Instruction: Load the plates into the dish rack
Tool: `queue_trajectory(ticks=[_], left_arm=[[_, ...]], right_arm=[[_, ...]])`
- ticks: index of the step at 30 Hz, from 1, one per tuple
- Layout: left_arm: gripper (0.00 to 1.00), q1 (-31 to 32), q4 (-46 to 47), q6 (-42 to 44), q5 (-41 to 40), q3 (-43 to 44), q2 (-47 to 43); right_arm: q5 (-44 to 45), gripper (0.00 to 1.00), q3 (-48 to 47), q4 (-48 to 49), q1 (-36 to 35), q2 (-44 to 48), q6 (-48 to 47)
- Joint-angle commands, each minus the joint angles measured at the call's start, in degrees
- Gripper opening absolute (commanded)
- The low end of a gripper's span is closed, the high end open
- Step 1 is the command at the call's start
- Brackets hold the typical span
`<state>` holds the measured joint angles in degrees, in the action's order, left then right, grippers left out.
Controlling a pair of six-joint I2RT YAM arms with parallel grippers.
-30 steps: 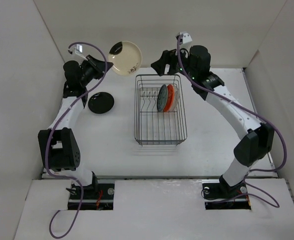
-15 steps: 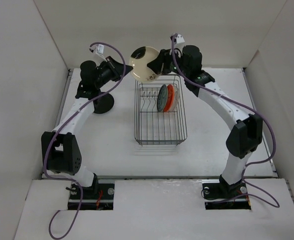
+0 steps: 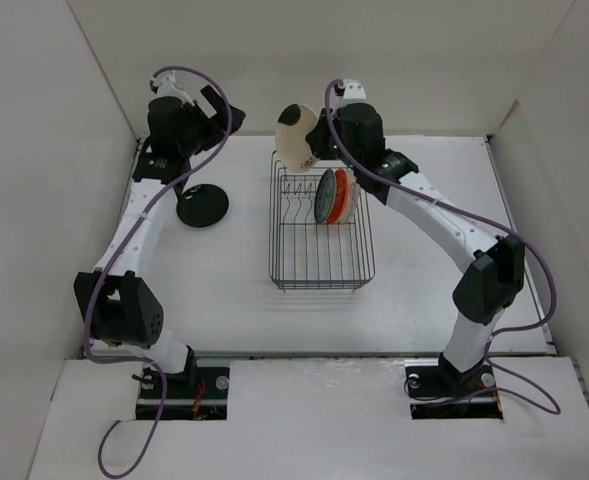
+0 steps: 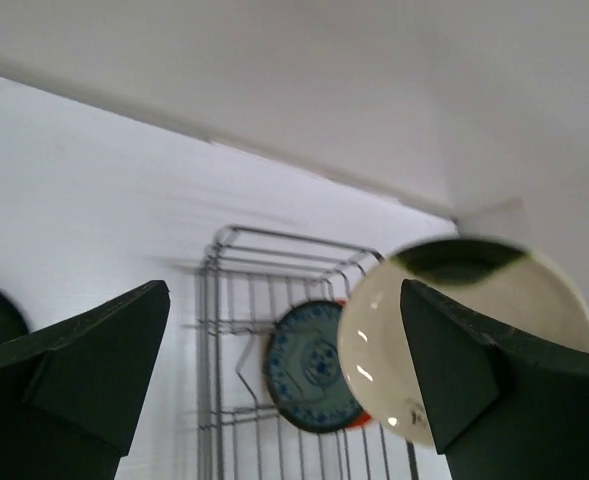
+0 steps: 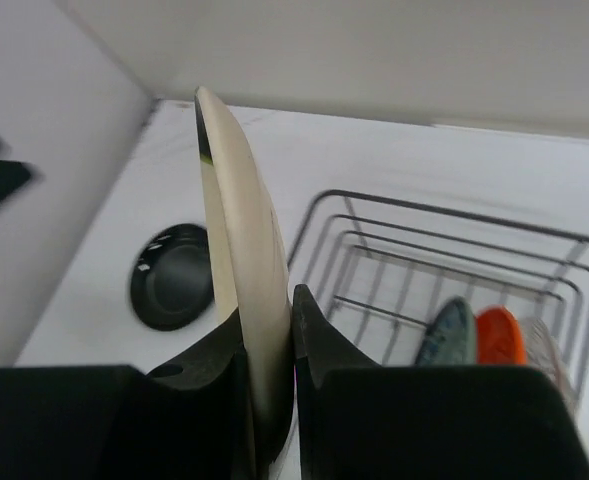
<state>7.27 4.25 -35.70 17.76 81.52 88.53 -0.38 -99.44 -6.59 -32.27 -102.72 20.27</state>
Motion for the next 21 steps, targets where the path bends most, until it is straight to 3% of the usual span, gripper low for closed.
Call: queue_trajectory(ticks=[1, 3, 4, 8, 12, 21], left_arm=[[1.0, -0.6, -20.1, 7.4, -21.3, 13.4, -0.5], [1.0, -1.3, -25.9, 7.4, -27.2, 17.3, 1.2], [1.0, -1.9, -28.1, 7.4, -32.3, 17.8, 1.2], [1.0, -3.0, -30.8, 3.5, -39.8, 16.9, 1.0], [1.0, -5.1, -35.1, 2.2, -39.1, 18.1, 5.0], [1.0, -8.1, -34.6, 1.7, -35.4, 16.3, 8.8]], right_arm=[[30.1, 0.0, -5.0, -11.0, -6.6, 1.7, -1.9], [36.7, 0.0, -10.4, -20.9, -8.0, -1.7, 0.6], [39.5, 0.0, -11.4, -23.4, -8.6, -2.4, 1.7], [47.6, 0.0, -12.6, -29.4, -11.7, -3.6, 4.9], [48.4, 0.0, -12.6, -31.0, -12.2, -4.9, 6.9], [45.4, 0.0, -10.8, -29.9, -12.2, -9.7, 8.0]])
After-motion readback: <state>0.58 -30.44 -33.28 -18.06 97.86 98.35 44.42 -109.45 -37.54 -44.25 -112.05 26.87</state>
